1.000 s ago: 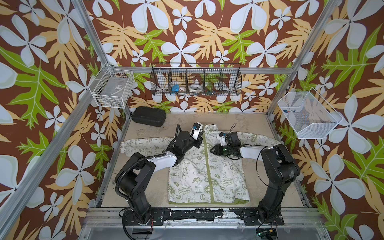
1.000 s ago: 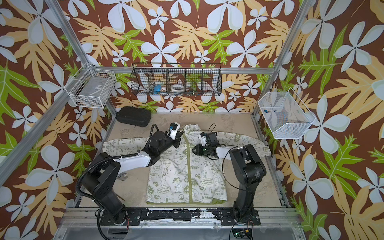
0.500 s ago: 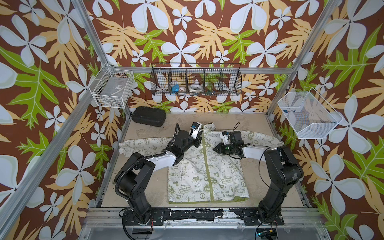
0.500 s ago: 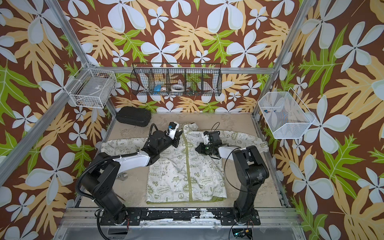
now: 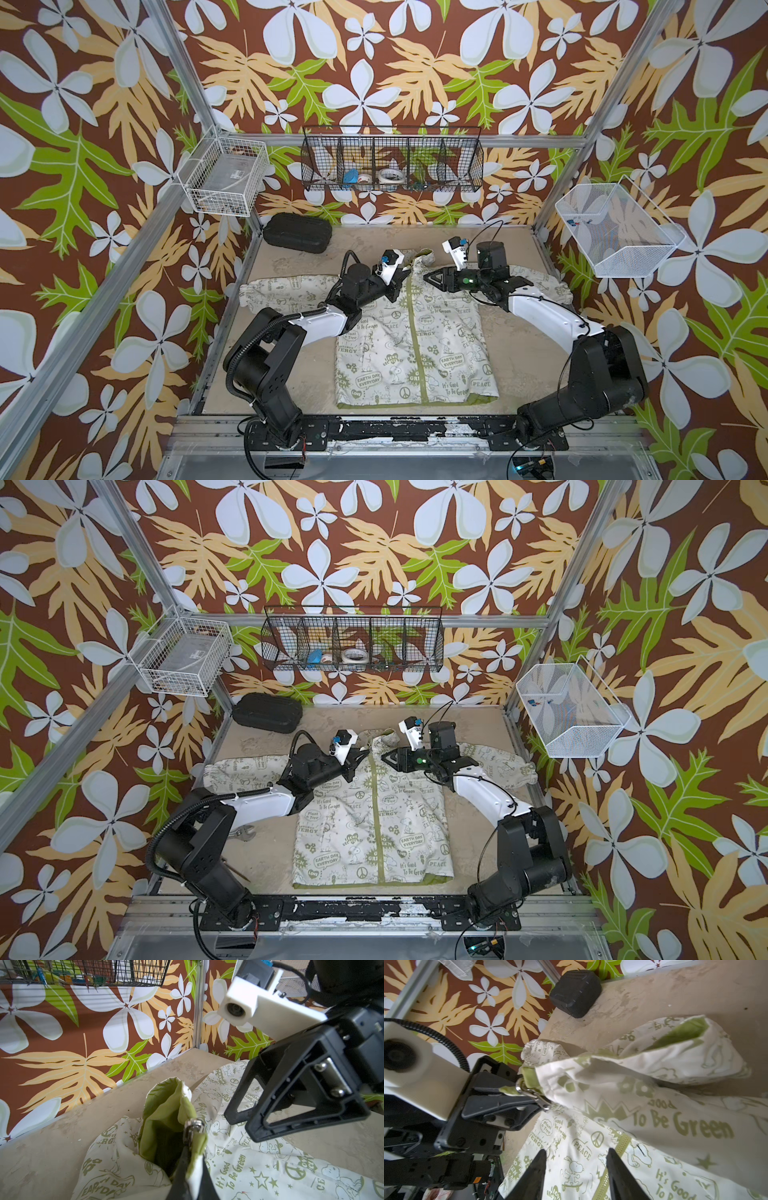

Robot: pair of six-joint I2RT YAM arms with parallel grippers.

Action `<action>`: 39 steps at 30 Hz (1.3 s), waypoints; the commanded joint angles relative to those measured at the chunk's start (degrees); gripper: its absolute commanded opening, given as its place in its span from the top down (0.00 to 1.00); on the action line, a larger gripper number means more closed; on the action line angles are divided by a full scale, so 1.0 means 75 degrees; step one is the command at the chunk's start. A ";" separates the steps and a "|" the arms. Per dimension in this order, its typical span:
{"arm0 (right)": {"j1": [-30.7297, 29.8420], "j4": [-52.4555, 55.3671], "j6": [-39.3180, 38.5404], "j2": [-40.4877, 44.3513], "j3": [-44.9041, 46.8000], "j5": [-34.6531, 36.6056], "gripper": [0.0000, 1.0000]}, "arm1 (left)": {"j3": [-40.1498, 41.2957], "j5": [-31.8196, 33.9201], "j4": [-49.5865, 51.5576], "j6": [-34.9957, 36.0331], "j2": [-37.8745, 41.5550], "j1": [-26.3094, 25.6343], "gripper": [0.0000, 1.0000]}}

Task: Unzip the jacket
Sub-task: Unzip the zipper on the jacket.

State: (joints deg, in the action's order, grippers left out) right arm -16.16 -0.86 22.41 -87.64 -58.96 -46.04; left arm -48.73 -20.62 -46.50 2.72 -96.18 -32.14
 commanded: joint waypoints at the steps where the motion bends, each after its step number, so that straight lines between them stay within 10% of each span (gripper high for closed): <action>1: -0.0001 -0.0502 0.0269 0.0036 -0.0026 -0.0849 0.51 | -0.0050 -0.0507 -0.0512 -0.0001 0.0084 0.0008 1.00; 25: -0.0089 -0.0172 -0.0698 -0.0893 -0.0630 -0.2825 0.52 | -0.0147 -0.1268 -0.0330 0.0106 0.0089 0.0002 1.00; 39: -0.0250 0.1440 -0.1770 -0.1178 -0.1393 -0.2431 0.59 | -0.0099 -0.1340 -0.0253 0.0060 0.0098 0.0008 1.00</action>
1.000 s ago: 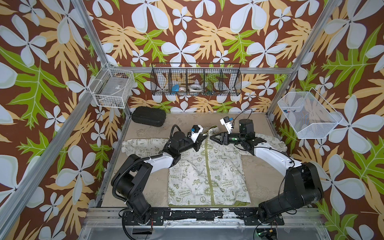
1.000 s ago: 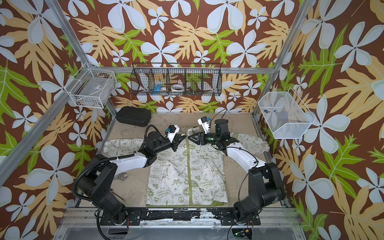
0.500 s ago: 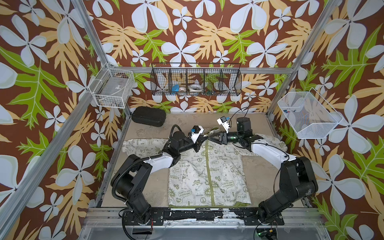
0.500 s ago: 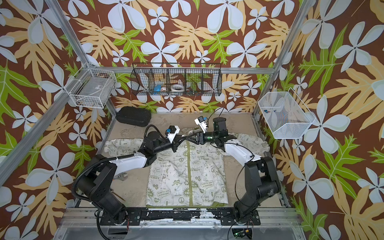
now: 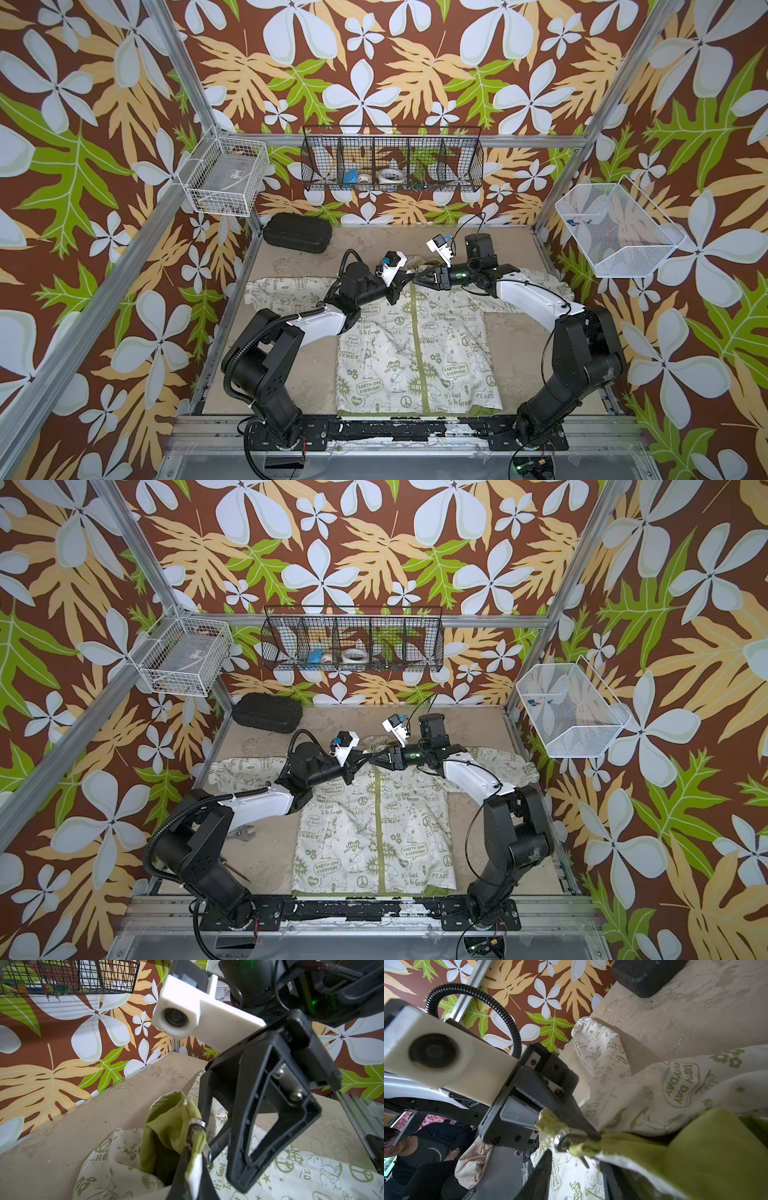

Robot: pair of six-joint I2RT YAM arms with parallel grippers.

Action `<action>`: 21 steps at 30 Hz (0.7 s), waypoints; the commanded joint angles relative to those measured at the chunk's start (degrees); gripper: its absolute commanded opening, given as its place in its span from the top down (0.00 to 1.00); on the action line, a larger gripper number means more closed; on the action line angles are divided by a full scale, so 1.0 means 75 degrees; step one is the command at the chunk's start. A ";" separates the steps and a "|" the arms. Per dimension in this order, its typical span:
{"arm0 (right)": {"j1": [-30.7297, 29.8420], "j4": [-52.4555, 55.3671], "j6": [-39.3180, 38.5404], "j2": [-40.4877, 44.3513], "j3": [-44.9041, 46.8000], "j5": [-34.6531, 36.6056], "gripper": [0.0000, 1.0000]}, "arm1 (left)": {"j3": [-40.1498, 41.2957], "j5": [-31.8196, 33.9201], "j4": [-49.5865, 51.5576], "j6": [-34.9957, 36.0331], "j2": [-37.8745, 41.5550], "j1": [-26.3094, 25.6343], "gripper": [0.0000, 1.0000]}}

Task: Unzip the jacket
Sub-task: Unzip the zipper on the jacket.

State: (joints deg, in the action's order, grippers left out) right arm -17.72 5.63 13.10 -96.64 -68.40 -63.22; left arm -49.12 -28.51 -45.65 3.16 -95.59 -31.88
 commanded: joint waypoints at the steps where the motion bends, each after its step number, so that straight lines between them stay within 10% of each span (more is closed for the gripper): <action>1: -0.0013 0.0728 -0.0623 0.0089 -0.0121 -0.0125 0.58 | -0.0068 -0.0288 -0.0348 0.0011 0.0019 -0.0033 1.00; 21: -0.0016 0.1368 -0.1230 0.0185 0.0105 -0.0200 0.55 | -0.0186 -0.0523 -0.0155 0.0082 0.0031 -0.0027 1.00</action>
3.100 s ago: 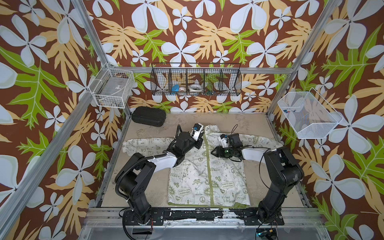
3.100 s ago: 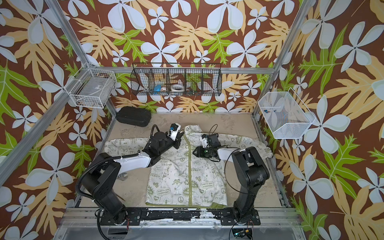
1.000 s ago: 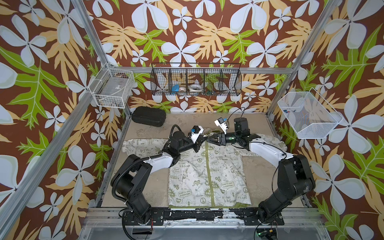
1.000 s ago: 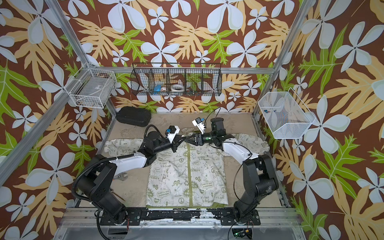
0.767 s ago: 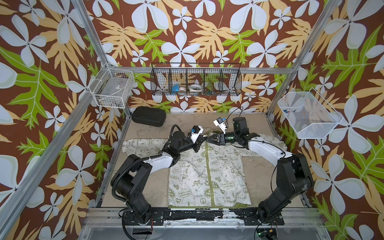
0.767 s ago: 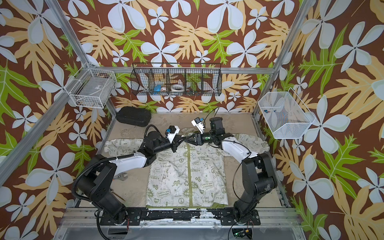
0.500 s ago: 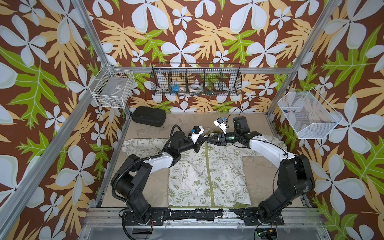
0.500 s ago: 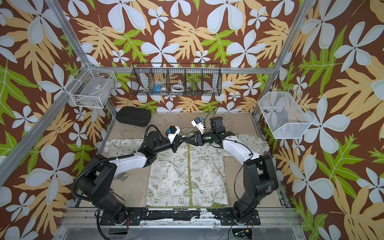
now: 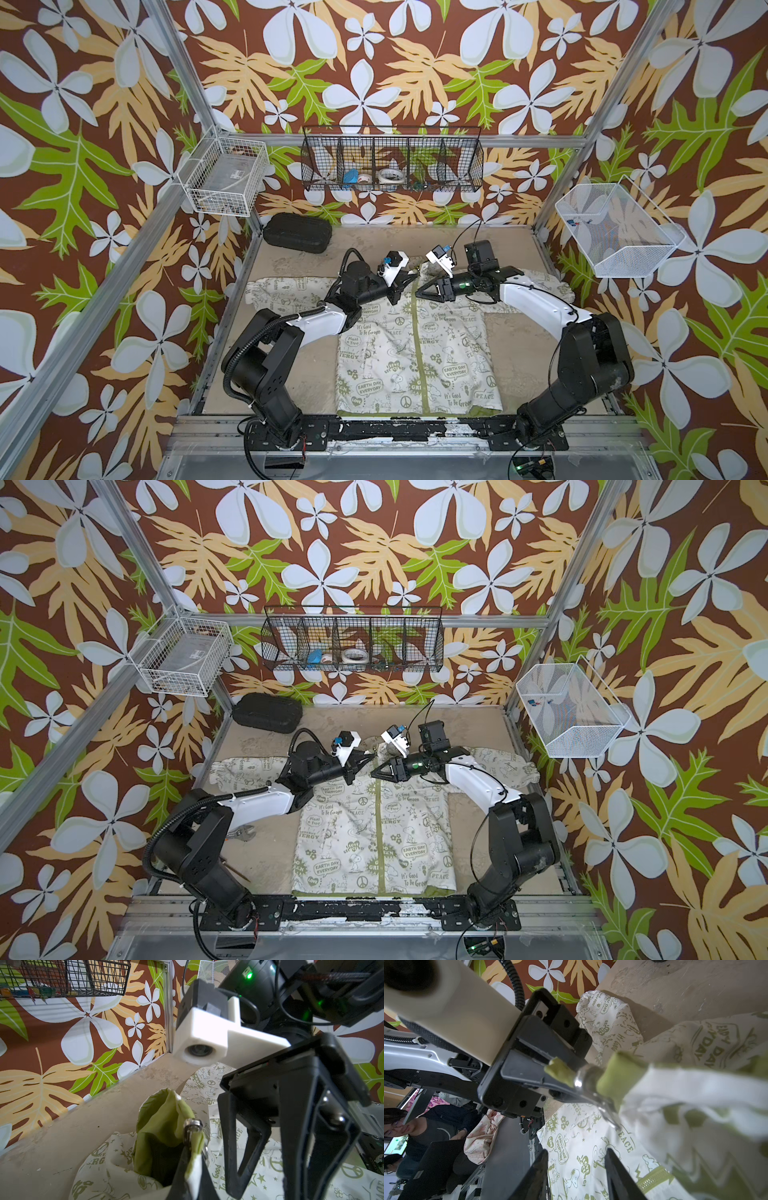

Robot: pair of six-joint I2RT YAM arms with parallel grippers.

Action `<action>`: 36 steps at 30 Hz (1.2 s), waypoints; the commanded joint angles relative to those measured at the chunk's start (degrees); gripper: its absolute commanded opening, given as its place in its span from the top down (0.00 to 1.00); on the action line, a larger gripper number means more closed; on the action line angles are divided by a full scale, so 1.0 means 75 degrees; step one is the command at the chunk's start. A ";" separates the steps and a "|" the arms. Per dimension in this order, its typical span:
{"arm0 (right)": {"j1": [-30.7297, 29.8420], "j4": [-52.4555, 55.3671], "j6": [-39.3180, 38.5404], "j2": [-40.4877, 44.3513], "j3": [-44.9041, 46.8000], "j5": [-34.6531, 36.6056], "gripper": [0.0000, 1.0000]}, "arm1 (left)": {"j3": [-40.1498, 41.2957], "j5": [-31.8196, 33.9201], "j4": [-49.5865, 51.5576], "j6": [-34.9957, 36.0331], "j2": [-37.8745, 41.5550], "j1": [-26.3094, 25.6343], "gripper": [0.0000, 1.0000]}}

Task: Unzip the jacket
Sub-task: Unzip the zipper on the jacket.

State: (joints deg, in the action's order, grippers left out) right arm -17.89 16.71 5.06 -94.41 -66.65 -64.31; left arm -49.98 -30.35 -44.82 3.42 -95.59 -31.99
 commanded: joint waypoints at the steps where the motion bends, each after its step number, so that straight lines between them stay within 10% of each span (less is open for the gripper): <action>1: 0.0006 -0.0064 -0.0247 -0.0203 -0.0224 -0.0080 0.56 | -0.0075 -0.0324 -0.0256 0.0048 0.0015 -0.0012 1.00; 36: 0.0363 0.1123 -0.1820 -0.0724 -0.1250 -0.0674 0.63 | -0.0310 -0.0806 0.0591 0.0474 -0.0215 -0.0017 1.00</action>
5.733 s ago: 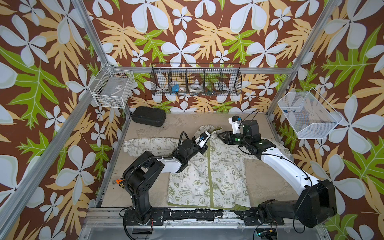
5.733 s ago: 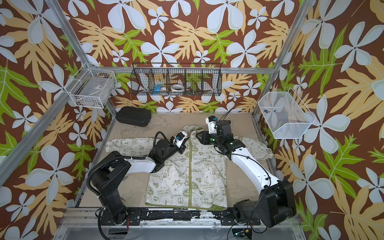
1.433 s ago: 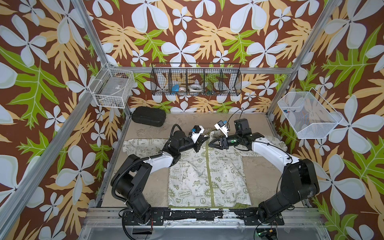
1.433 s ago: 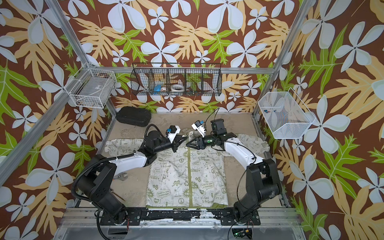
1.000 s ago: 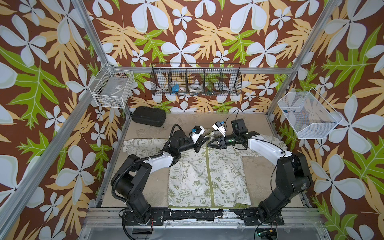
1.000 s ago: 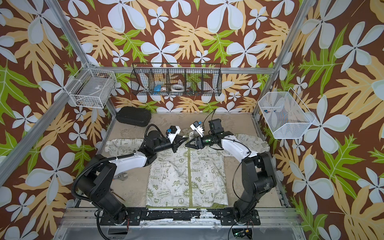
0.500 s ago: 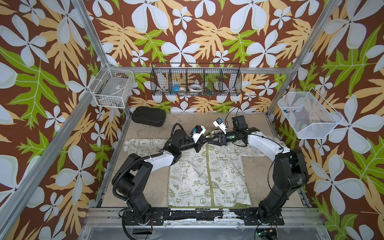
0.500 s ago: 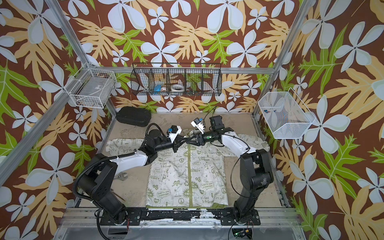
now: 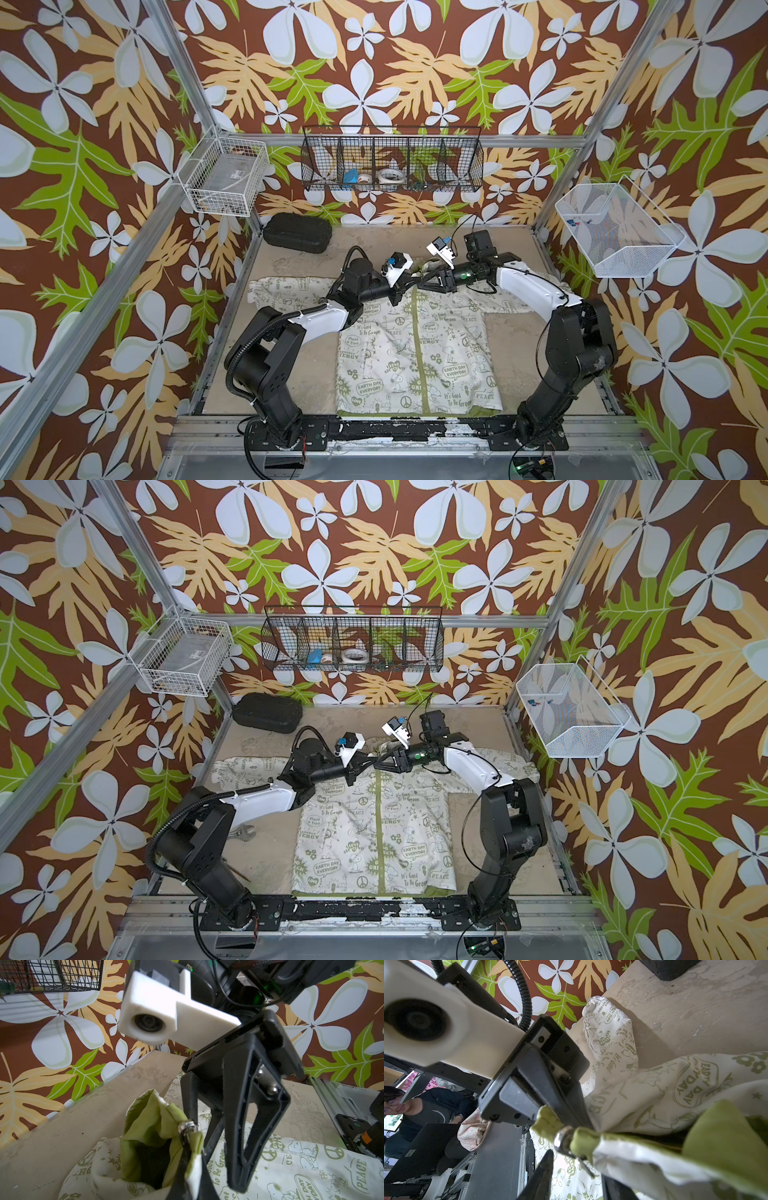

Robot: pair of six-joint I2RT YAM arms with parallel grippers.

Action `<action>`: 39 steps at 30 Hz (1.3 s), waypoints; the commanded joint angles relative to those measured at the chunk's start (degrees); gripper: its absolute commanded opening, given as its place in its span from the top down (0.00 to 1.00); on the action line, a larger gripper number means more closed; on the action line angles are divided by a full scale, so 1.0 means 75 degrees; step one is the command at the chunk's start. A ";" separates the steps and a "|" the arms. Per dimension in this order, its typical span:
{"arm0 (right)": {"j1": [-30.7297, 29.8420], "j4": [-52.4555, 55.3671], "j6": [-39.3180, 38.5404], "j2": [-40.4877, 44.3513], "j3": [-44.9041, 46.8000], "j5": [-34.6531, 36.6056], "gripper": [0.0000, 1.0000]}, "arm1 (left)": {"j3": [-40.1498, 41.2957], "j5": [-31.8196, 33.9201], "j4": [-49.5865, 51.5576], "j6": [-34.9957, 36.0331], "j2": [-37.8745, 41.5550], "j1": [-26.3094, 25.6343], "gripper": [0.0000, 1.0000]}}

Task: Unzip the jacket
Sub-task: Unzip the zipper on the jacket.

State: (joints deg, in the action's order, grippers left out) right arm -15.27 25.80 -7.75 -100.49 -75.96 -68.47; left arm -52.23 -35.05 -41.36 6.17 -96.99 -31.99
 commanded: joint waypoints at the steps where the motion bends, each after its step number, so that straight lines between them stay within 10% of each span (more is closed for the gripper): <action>1: 0.0018 -0.0080 -0.0124 0.0086 -0.0007 -0.0123 0.63 | 0.0008 -0.0170 0.0132 0.0110 -0.0040 -0.0009 1.00; 39: 0.0009 -0.0241 0.0409 -0.0233 0.0050 0.0022 0.91 | 0.0078 0.0475 0.0207 0.0532 -0.0060 -0.0019 1.00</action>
State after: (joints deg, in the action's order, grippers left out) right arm -15.16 24.77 -5.17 -102.02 -75.59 -68.82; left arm -51.99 -31.90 -38.02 9.78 -97.91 -31.99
